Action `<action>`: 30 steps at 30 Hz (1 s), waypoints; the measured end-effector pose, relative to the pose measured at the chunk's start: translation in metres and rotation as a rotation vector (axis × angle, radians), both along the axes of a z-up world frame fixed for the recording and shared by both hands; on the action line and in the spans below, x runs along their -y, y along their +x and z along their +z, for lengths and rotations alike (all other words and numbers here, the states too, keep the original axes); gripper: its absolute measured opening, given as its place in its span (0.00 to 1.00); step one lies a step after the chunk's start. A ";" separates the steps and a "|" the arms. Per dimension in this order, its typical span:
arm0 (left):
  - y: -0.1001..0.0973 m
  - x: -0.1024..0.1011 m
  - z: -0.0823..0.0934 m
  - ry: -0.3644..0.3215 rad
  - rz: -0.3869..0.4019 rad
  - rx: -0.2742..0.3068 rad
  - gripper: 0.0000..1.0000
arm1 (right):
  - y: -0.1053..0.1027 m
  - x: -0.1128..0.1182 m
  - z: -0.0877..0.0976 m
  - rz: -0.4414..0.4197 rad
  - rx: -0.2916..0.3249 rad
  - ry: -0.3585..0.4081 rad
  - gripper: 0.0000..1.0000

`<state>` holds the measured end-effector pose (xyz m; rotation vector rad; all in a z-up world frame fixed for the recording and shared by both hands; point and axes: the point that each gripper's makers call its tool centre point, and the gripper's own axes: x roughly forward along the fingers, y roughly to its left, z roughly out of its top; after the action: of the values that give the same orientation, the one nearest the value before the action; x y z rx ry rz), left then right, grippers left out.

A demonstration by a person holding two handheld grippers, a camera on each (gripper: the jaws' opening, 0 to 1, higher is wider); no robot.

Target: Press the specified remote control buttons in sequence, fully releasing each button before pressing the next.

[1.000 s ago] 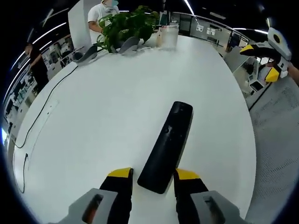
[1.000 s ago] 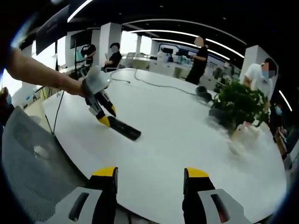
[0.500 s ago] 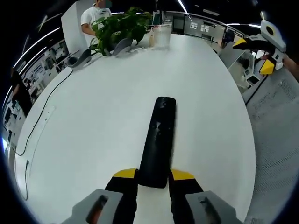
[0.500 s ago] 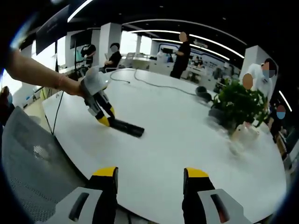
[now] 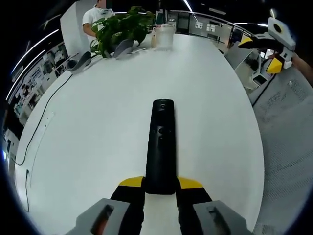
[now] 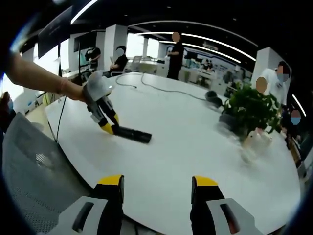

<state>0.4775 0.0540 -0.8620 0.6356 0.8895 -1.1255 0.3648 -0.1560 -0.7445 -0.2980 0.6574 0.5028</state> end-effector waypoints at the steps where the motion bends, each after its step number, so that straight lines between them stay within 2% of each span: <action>1: -0.001 0.000 0.000 0.001 -0.002 0.000 0.24 | 0.000 0.000 0.000 0.001 0.000 0.000 0.53; 30: -0.027 0.002 -0.001 0.011 -0.038 -0.014 0.24 | -0.001 -0.001 -0.001 0.015 -0.006 -0.001 0.53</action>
<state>0.4509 0.0517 -0.8632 0.6574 0.8993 -1.1612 0.3642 -0.1547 -0.7453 -0.3031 0.6615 0.5174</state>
